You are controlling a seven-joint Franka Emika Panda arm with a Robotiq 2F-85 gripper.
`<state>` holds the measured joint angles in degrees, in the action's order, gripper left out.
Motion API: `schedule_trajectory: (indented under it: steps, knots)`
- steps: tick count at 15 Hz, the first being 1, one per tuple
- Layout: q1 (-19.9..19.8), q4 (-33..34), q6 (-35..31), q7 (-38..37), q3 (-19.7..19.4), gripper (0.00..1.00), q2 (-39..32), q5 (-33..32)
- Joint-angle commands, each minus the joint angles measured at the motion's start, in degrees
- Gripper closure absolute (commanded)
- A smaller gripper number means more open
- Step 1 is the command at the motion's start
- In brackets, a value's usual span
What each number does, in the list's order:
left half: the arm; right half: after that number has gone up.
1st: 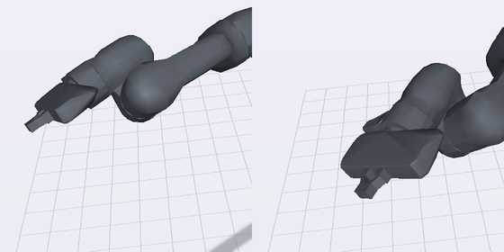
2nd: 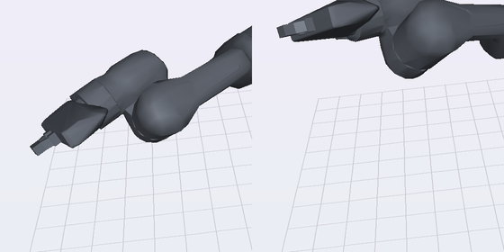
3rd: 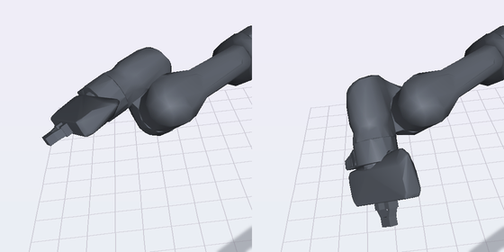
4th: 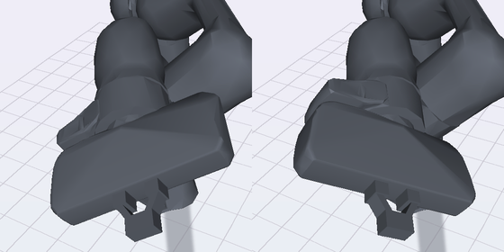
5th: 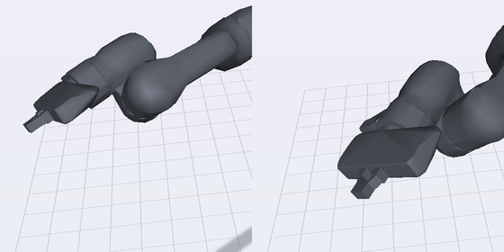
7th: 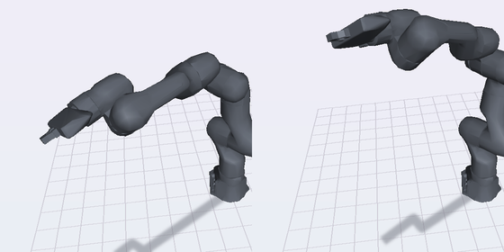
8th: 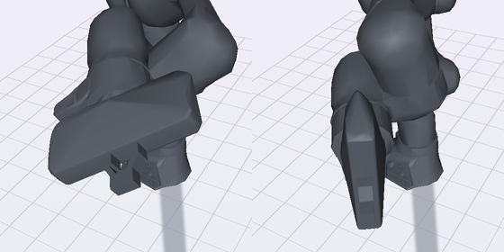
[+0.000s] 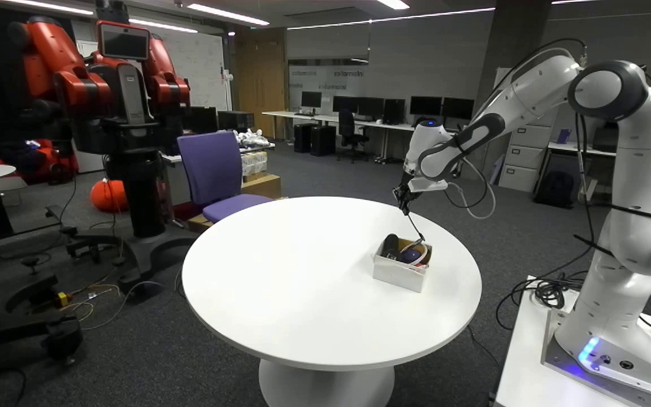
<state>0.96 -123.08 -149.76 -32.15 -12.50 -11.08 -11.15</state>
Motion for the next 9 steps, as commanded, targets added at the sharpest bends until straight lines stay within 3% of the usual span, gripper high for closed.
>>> schedule_trajectory:
  steps: [1,9]
  knots:
    - [0.5,-2.0,-2.8,-0.2,0.0,0.95,1.5,-7.0]
    - [0.8,-4.6,-6.5,1.4,2.3,0.95,0.4,-7.0]
